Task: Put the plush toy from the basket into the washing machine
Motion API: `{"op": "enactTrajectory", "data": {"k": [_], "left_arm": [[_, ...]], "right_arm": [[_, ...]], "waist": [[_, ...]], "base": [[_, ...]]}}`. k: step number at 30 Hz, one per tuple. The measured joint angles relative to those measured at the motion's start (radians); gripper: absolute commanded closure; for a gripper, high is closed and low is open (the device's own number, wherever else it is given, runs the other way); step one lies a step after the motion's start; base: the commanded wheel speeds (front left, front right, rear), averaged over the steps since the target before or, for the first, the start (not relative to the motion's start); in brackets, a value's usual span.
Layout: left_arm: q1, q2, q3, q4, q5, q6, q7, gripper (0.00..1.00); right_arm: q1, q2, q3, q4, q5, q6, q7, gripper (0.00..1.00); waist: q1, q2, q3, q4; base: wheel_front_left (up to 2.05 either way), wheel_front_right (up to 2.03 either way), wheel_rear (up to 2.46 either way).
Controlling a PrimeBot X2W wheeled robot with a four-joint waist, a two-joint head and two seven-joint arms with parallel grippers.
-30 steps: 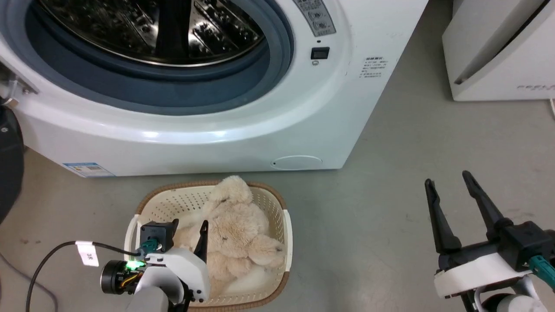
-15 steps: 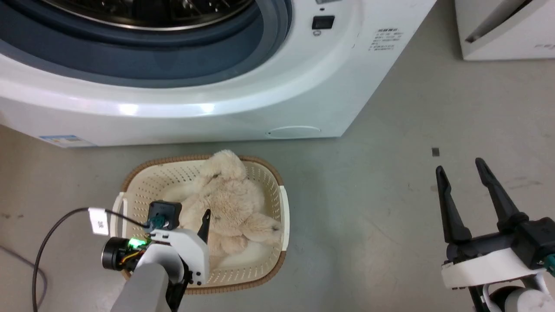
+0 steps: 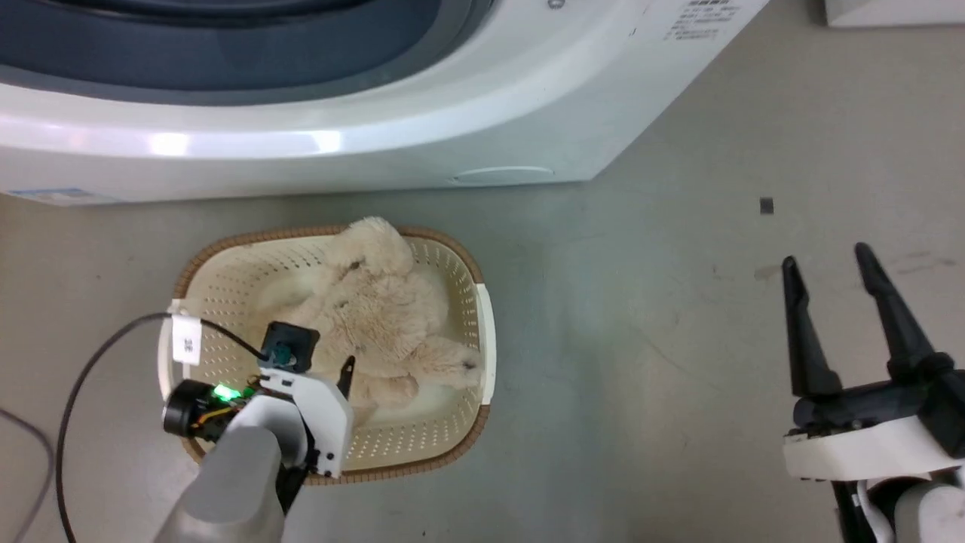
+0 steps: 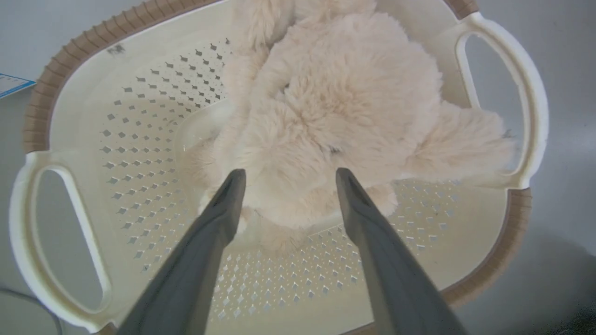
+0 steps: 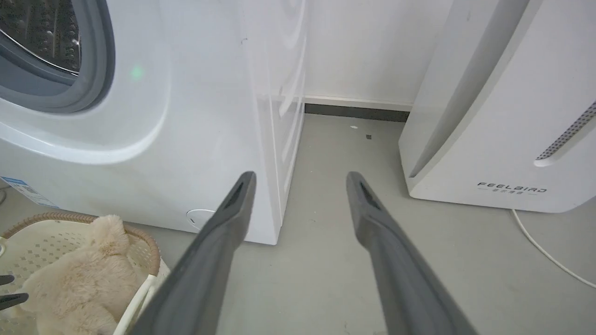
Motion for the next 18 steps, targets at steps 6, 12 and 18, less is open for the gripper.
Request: {"op": "enactTrajectory", "data": {"k": [6,12,18], "left_arm": [[-0.065,0.024,-0.021,0.061,-0.003,0.002,-0.029,0.00],[-0.136,0.041,-0.076,0.133,-0.001,-0.007,-0.026,0.00],[-0.191,0.059,-0.115,0.183,0.007,-0.007,-0.075,0.00]], "right_arm": [[-0.014,0.000,-0.013,-0.016,0.004,0.000,-0.013,0.00],[-0.020,0.000,-0.019,-0.032,0.002,0.000,-0.027,0.00],[-0.035,0.000,-0.023,-0.041,0.002,0.000,-0.040,0.00]], "waist": [[0.0000,0.0000,0.055,-0.007],[0.0000,0.0000,0.126,-0.016],[-0.0001,0.0000,0.175,-0.022]], "base": [[0.00,0.00,0.00],[0.00,0.00,0.00],[0.00,0.00,0.00]]}}
